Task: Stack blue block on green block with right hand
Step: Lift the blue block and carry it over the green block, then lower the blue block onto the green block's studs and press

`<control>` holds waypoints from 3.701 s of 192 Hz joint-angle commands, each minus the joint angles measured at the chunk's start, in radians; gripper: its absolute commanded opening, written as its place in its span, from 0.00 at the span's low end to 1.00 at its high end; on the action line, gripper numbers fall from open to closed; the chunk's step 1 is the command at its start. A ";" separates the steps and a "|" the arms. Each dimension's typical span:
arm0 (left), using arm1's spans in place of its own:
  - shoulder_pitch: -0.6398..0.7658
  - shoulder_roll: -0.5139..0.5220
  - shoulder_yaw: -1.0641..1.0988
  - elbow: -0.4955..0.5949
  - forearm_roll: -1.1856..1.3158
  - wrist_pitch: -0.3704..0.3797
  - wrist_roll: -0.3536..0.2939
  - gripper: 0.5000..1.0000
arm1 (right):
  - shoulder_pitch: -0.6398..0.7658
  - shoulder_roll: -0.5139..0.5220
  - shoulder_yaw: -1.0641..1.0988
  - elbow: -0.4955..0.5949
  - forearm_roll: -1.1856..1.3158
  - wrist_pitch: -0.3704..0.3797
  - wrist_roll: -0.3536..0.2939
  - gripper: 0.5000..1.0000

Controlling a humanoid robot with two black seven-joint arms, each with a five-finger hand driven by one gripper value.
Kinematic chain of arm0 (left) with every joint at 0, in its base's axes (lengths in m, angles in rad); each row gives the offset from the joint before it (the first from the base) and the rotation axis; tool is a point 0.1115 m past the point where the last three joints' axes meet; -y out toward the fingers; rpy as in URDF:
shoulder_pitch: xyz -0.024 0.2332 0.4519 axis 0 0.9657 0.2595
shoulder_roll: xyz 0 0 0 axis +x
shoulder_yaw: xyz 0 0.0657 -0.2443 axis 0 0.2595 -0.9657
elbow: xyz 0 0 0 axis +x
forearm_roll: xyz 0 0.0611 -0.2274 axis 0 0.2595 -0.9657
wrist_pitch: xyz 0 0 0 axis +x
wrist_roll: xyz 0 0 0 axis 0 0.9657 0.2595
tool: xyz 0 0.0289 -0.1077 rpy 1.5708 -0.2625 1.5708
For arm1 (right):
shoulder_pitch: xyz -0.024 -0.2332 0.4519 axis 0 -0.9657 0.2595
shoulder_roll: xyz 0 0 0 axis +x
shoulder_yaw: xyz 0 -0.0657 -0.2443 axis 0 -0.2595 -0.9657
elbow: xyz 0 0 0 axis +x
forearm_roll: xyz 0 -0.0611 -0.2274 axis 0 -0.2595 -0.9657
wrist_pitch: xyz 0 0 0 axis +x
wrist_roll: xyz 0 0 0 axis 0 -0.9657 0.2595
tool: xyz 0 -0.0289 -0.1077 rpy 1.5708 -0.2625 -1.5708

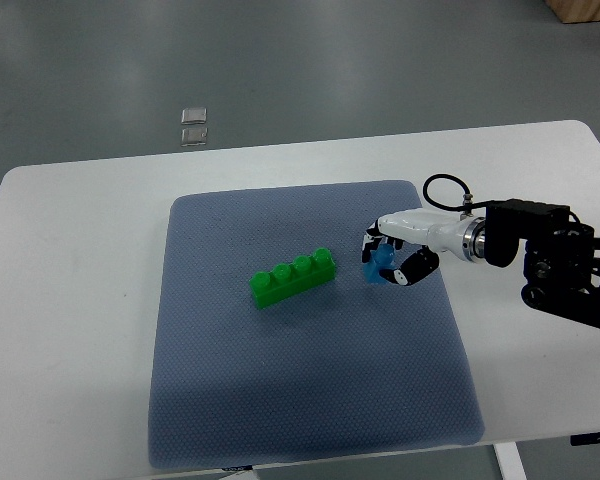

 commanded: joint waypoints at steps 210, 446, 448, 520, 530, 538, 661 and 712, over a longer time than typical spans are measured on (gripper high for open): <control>0.000 0.000 0.000 0.000 0.000 0.000 0.000 1.00 | 0.289 0.181 -0.180 -0.011 -0.204 -0.037 0.125 0.00; 0.000 0.000 0.000 0.000 0.000 0.000 0.000 1.00 | 0.300 0.253 -0.290 -0.127 -0.296 -0.072 0.131 0.00; 0.000 0.000 0.000 0.000 0.000 0.000 0.000 1.00 | 0.300 0.253 -0.293 -0.129 -0.296 -0.074 0.131 0.00; 0.000 0.000 0.000 0.000 0.000 -0.001 0.000 1.00 | 0.295 0.262 -0.301 -0.138 -0.301 -0.075 0.131 0.00; 0.000 0.000 0.000 0.000 0.000 0.000 0.000 1.00 | 0.293 0.262 -0.301 -0.138 -0.301 -0.075 0.131 0.00; 0.001 0.000 0.000 0.000 0.000 0.000 0.000 1.00 | 0.292 0.262 -0.301 -0.140 -0.301 -0.077 0.131 0.00; 0.000 0.000 0.000 0.000 0.000 0.000 0.000 1.00 | 0.283 0.277 -0.301 -0.160 -0.301 -0.078 0.131 0.02; 0.000 0.000 0.000 0.000 0.000 0.000 0.000 1.00 | 0.280 0.277 -0.300 -0.160 -0.298 -0.080 0.131 0.33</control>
